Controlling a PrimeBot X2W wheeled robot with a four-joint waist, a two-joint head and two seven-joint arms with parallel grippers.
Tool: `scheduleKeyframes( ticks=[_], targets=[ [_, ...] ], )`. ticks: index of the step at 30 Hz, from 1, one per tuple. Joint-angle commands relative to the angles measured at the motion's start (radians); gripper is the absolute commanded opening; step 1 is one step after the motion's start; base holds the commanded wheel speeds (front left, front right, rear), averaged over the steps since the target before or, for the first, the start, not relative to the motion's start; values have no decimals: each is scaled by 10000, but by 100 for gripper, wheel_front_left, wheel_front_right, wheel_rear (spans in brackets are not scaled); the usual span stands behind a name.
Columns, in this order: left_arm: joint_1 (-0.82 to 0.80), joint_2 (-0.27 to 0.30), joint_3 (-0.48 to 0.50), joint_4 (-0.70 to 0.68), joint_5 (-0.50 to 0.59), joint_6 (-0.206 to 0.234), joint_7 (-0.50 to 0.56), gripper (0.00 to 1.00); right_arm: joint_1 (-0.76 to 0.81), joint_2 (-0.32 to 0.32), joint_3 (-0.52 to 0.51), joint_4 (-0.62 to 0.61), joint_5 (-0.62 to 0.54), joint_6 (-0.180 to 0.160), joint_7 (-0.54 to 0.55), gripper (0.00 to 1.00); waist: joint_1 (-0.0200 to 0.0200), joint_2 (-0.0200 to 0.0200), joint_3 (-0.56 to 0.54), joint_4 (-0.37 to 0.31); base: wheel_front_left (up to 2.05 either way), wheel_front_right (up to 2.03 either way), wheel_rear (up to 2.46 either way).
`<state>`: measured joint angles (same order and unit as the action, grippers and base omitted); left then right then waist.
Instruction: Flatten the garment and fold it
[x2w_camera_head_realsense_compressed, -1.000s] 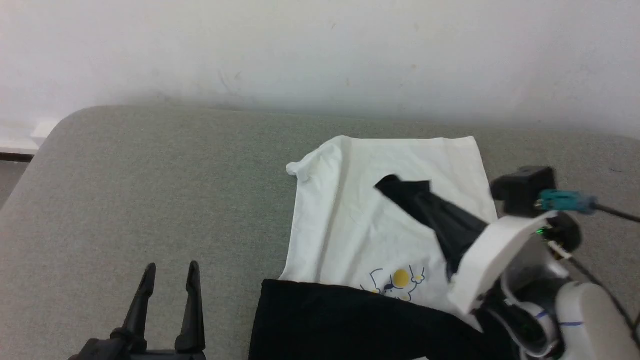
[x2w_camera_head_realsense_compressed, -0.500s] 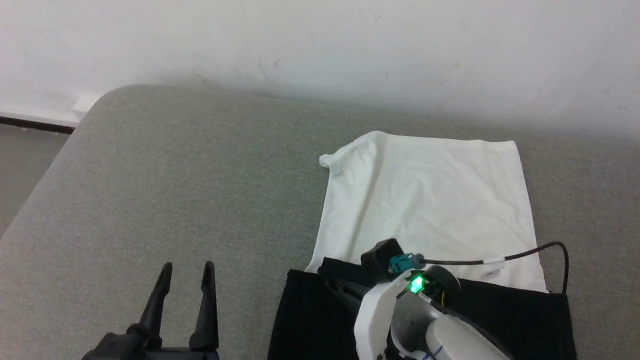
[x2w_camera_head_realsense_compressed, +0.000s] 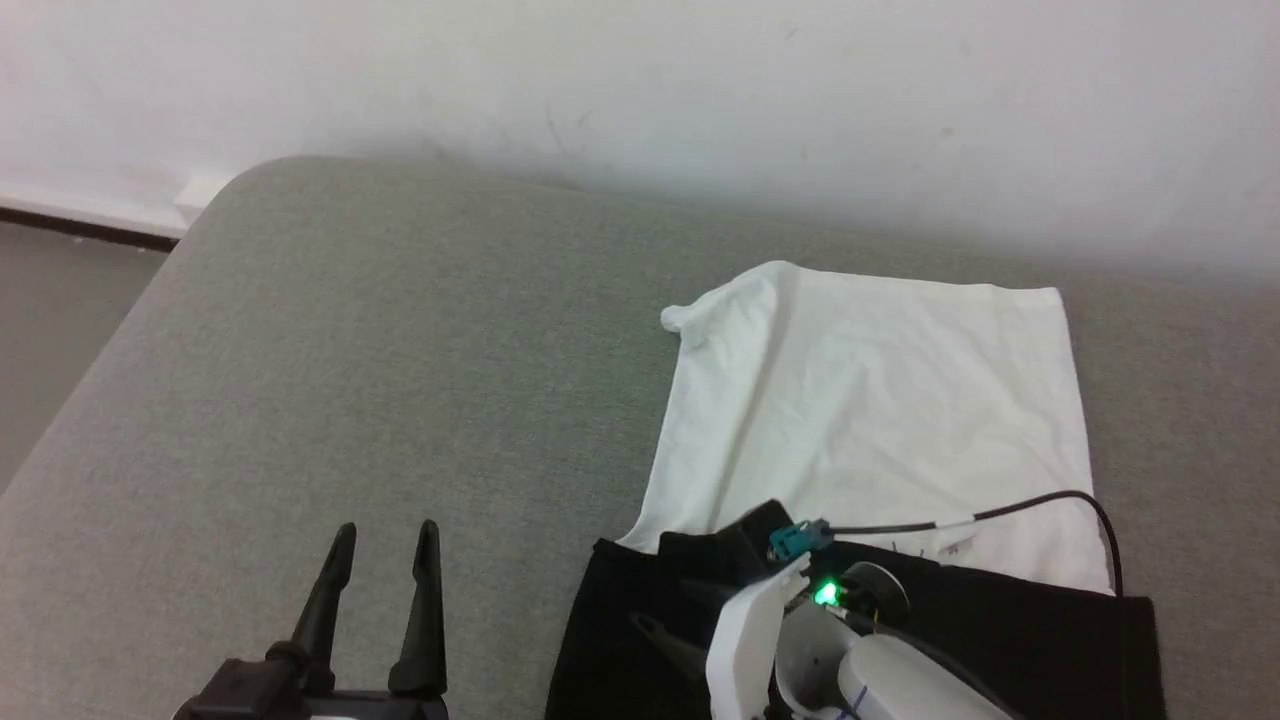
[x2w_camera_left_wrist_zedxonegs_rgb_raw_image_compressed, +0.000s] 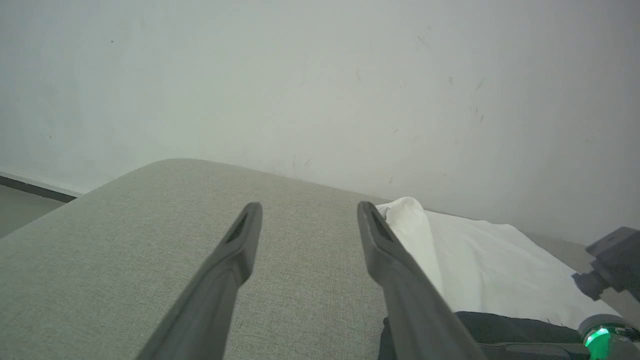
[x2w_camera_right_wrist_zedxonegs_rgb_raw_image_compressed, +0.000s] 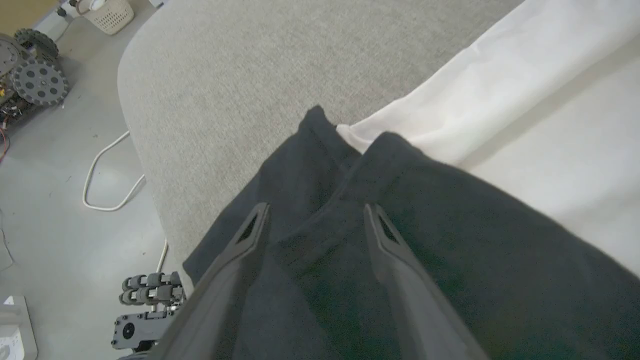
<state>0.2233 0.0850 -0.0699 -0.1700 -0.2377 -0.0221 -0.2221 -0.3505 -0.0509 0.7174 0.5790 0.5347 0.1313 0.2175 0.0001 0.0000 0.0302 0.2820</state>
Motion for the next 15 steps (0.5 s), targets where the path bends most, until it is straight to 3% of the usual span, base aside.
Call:
scheduleKeyframes(
  ticks=[1,5,8,15],
  targets=[
    [-51,17,17,-20,-53,55,-68,100,-219,6,6,-132,259,-6,-106,100,-1,0,-142,-313,0,0,0],
    [48,36,30,-166,-56,123,-63,100,-492,6,-357,-491,531,-6,-399,100,-1,0,-195,-800,0,0,0],
    [59,48,-1,-289,-45,144,-65,100,-525,6,-1335,-825,47,-6,-901,100,-1,0,-154,-1119,0,0,0],
    [17,186,-140,-477,80,116,-26,100,719,-144,-5341,-3060,-2863,-6,-1881,100,-1,0,55,-1830,0,0,0]
  ],
)
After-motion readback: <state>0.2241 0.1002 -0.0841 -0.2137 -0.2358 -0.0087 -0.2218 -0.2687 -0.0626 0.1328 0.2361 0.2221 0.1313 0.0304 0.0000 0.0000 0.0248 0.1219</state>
